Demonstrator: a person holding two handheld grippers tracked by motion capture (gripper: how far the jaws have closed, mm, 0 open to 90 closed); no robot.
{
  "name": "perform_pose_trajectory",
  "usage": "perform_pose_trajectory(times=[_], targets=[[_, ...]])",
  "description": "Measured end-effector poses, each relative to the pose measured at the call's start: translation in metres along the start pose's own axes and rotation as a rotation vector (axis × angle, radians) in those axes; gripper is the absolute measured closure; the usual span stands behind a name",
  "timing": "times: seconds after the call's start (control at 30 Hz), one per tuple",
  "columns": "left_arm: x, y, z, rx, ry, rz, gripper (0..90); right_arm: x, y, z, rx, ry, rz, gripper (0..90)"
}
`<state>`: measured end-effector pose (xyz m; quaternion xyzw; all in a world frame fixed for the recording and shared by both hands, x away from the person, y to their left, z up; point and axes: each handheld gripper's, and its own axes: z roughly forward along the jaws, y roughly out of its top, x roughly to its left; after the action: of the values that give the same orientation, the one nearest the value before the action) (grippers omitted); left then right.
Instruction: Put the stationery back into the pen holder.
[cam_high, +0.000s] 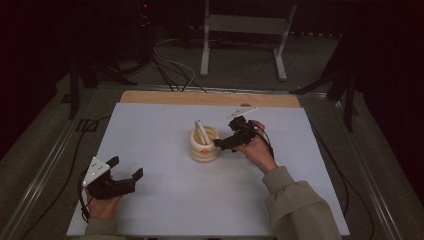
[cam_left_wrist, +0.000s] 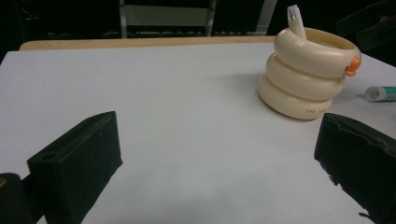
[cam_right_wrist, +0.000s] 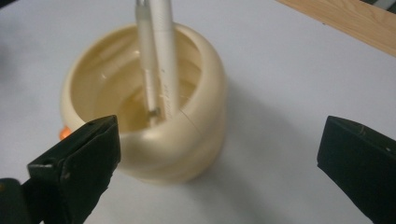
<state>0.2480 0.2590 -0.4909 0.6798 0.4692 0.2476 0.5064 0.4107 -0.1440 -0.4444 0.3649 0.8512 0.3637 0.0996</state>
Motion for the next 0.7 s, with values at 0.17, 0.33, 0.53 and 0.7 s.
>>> perform_pose_trajectory(times=[0.17, 0.33, 0.53, 0.7], targets=[[0.001, 0.0, 0.0, 0.0, -0.001, -0.004, 1.0, -0.008, -0.007, -0.005, 0.018, -0.025, -0.006, 0.0], [0.0, 0.0, 0.0, 0.001, -0.001, -0.003, 1.0, -0.015, -0.012, -0.01, 0.025, -0.038, 0.0, 0.0], [0.0, -0.001, 0.0, -0.001, -0.004, -0.005, 1.0, -0.023, -0.018, -0.016, 0.034, -0.046, 0.007, 0.0], [0.0, -0.001, 0.0, -0.001, -0.004, -0.004, 1.0, -0.03, -0.023, -0.021, 0.043, -0.052, 0.013, 0.0]])
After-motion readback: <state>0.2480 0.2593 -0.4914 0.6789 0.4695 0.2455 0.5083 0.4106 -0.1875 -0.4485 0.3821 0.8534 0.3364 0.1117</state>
